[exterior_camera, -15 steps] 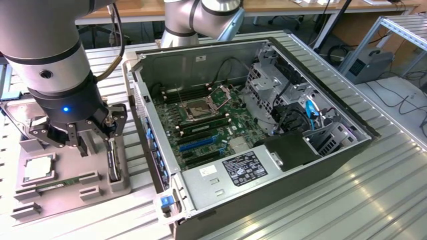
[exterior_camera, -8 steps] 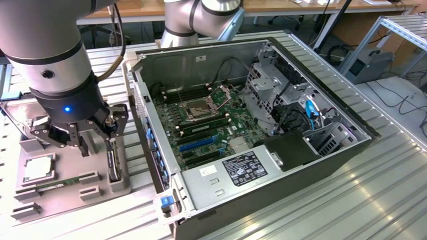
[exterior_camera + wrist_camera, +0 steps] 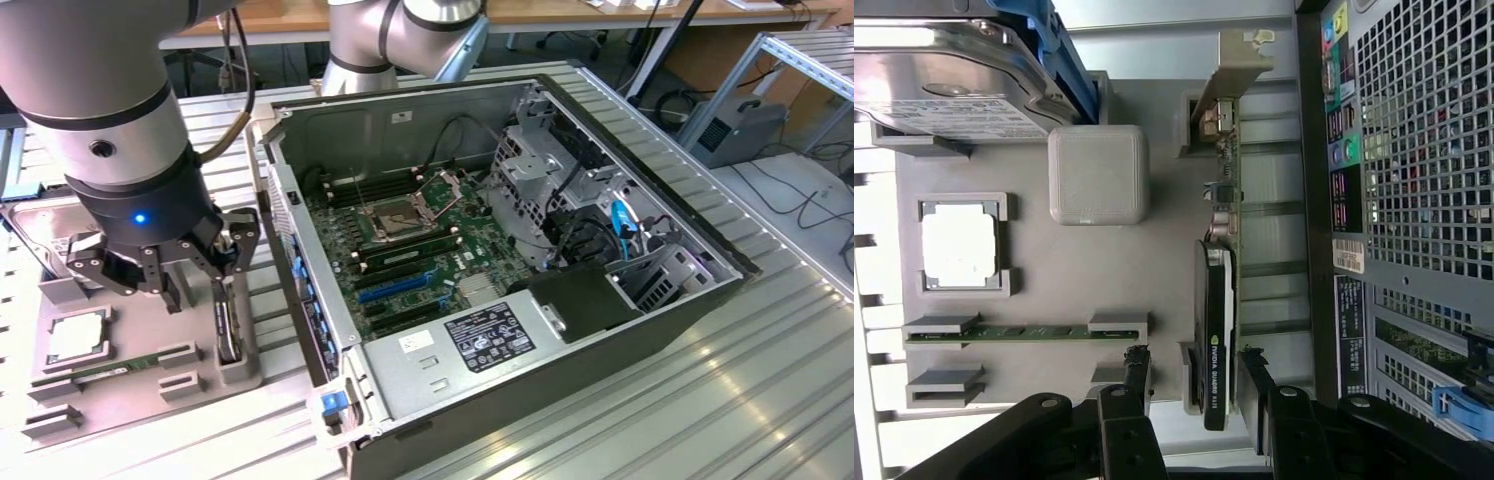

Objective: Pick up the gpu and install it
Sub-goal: 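Pick up the gpu and move the gpu toward the slot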

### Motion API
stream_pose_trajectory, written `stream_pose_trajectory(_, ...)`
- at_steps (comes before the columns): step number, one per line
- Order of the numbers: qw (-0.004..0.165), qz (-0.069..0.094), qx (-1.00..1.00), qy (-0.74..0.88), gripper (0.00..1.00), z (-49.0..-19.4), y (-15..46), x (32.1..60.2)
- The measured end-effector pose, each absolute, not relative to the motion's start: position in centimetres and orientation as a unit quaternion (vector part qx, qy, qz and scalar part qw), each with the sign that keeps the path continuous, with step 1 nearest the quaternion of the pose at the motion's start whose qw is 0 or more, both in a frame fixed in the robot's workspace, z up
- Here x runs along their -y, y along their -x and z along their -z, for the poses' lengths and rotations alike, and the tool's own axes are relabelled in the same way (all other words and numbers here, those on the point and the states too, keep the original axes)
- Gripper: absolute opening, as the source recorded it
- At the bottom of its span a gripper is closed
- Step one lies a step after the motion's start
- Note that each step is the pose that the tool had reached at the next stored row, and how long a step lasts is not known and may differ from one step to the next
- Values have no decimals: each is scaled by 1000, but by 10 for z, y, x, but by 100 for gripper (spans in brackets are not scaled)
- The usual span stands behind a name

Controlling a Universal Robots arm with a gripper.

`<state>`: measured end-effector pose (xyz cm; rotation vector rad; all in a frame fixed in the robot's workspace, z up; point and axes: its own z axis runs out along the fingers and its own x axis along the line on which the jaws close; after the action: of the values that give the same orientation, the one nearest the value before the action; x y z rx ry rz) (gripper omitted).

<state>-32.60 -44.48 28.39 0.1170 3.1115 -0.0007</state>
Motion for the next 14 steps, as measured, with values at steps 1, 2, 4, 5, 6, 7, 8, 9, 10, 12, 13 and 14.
stream_pose_trajectory(1, 14, 0, -999, -38, 48, -284, 326, 445)
stream_pose_trajectory(2, 14, 0, -999, -38, 48, -284, 325, 445)
stream_pose_trajectory(4, 14, 1, -999, -38, 48, -284, 325, 445)
stream_pose_trajectory(5, 14, 1, -999, -38, 48, -284, 325, 445)
stream_pose_trajectory(6, 14, 1, -999, -38, 48, -284, 325, 445)
stream_pose_trajectory(7, 14, 1, -999, -38, 48, -284, 324, 445)
stream_pose_trajectory(8, 14, 2, -999, -38, 48, -284, 324, 445)
stream_pose_trajectory(9, 14, 2, -999, -38, 48, -283, 323, 445)
stream_pose_trajectory(10, 14, 2, -999, -38, 48, -283, 323, 445)
stream_pose_trajectory(12, 14, 3, -999, -38, 48, -283, 323, 445)
stream_pose_trajectory(13, 14, 3, -999, -38, 48, -283, 322, 445)
stream_pose_trajectory(14, 14, 3, -999, -38, 48, -283, 322, 444)
